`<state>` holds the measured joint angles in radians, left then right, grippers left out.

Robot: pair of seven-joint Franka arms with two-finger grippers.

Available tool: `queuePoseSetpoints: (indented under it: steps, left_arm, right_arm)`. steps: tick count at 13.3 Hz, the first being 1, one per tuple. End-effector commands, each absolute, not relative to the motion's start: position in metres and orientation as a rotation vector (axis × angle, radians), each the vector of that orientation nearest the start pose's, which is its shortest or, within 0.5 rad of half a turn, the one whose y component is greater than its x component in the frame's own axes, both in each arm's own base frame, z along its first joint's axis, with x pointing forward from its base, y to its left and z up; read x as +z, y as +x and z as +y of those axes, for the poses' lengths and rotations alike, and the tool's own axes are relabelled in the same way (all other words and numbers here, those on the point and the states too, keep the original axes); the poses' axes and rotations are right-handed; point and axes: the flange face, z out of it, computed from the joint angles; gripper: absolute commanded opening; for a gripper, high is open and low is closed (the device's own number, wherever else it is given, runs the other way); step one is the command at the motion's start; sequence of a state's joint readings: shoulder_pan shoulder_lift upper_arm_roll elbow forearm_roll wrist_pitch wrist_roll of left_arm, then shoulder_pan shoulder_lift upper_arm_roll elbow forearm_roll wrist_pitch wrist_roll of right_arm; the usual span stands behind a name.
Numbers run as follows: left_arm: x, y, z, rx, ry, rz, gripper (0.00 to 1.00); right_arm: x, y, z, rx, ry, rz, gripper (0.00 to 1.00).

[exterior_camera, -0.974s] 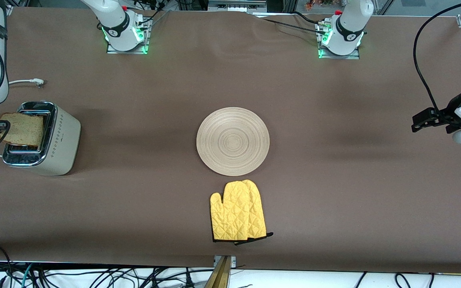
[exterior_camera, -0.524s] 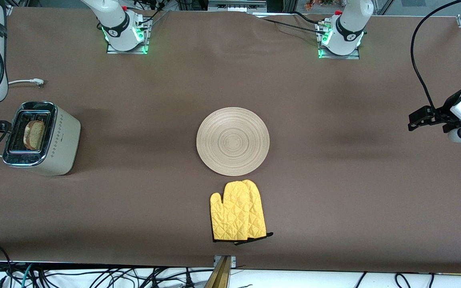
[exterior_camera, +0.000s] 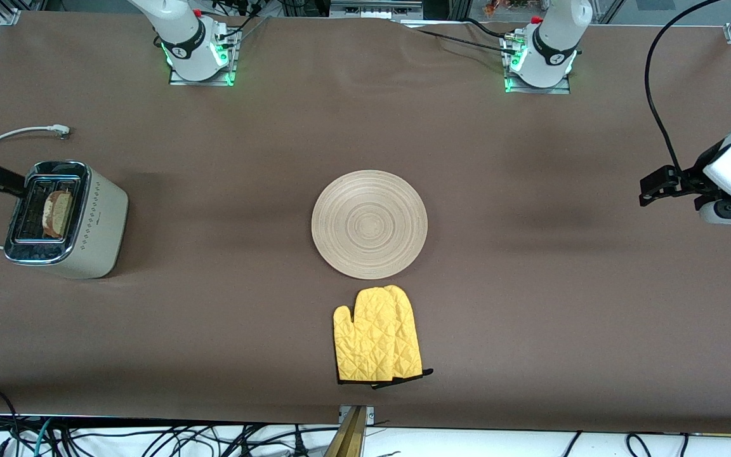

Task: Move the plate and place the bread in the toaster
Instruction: 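Open the right gripper and raise it away from the toaster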

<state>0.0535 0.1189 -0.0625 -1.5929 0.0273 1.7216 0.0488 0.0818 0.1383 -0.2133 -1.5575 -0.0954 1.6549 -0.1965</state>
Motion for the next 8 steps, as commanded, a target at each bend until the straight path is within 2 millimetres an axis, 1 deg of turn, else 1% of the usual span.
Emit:
queuePoseSetpoints:
  steps: [1, 3, 4, 6, 8]
  left_arm:
    - [0.571, 0.593, 0.001, -0.013, -3.086, 0.091, 1.0]
    - [0.573, 0.586, -0.001, -0.006, -3.084, 0.105, 1.0]
    - [0.573, 0.584, -0.003, -0.001, -3.084, 0.11, 1.0]
    - [0.576, 0.583, -0.004, -0.011, -3.083, 0.115, 1.0]
    - [0.575, 0.584, -0.004, -0.009, -3.084, 0.112, 1.0]
  right_arm:
    - [0.596, 0.553, -0.05, 0.084, -3.157, -0.127, 1.0]
    - [0.609, 0.537, -0.034, 0.091, -3.105, -0.145, 1.0]
    - [0.61, 0.534, -0.028, 0.084, -3.104, -0.176, 1.0]
    - [0.611, 0.534, -0.022, 0.076, -3.109, -0.194, 1.0]
    - [0.615, 0.533, 0.0, 0.063, -3.116, -0.242, 1.0]
